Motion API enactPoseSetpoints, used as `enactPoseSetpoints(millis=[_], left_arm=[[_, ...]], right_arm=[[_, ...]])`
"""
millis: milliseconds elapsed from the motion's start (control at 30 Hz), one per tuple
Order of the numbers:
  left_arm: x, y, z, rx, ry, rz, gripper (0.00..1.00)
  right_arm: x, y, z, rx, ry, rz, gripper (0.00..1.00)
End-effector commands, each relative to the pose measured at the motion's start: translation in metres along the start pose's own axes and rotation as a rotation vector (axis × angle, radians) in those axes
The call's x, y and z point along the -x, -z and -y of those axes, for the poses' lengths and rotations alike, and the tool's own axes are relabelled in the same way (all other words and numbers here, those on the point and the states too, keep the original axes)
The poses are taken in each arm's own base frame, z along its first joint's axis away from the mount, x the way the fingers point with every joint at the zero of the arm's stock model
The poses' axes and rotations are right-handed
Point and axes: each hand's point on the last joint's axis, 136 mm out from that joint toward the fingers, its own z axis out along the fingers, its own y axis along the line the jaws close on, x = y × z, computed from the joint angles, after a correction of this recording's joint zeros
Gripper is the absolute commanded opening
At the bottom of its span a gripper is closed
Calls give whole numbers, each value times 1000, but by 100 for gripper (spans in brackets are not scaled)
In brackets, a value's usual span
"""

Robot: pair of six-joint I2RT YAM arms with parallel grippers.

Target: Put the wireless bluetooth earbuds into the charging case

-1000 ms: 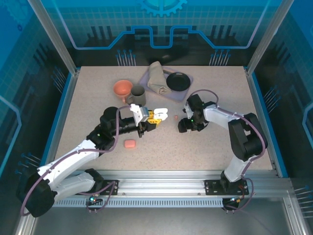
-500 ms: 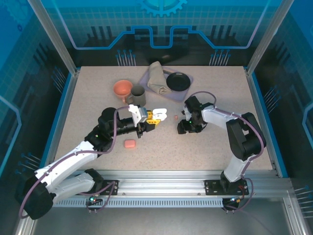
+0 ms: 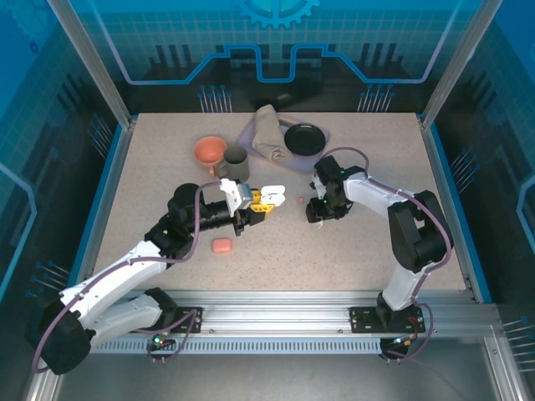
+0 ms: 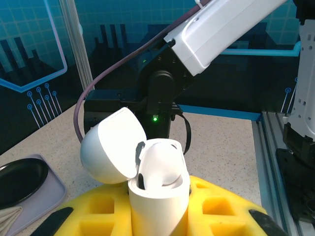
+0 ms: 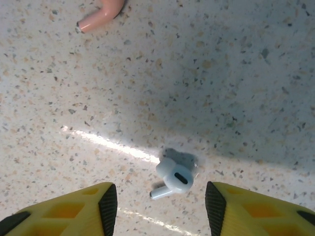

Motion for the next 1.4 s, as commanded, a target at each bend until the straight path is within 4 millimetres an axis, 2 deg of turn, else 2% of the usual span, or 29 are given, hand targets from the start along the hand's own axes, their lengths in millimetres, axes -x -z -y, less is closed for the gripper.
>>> enactPoseSetpoints(millis=[0,333,1033,1367], left_arm=[[5,3,3,2,-32,12,0],[5,3,3,3,-32,10,0],[5,1,2,0,-30,6,0],[5,2,2,3,-30,5,0]], right_arm=[[-7,-6,5,-36,46,-65,52],[-7,-17,7,-42,50,-99,47],[-8,-31,6,-41,47,-132,29],[-8,-22,4,-35,43,-113,25]])
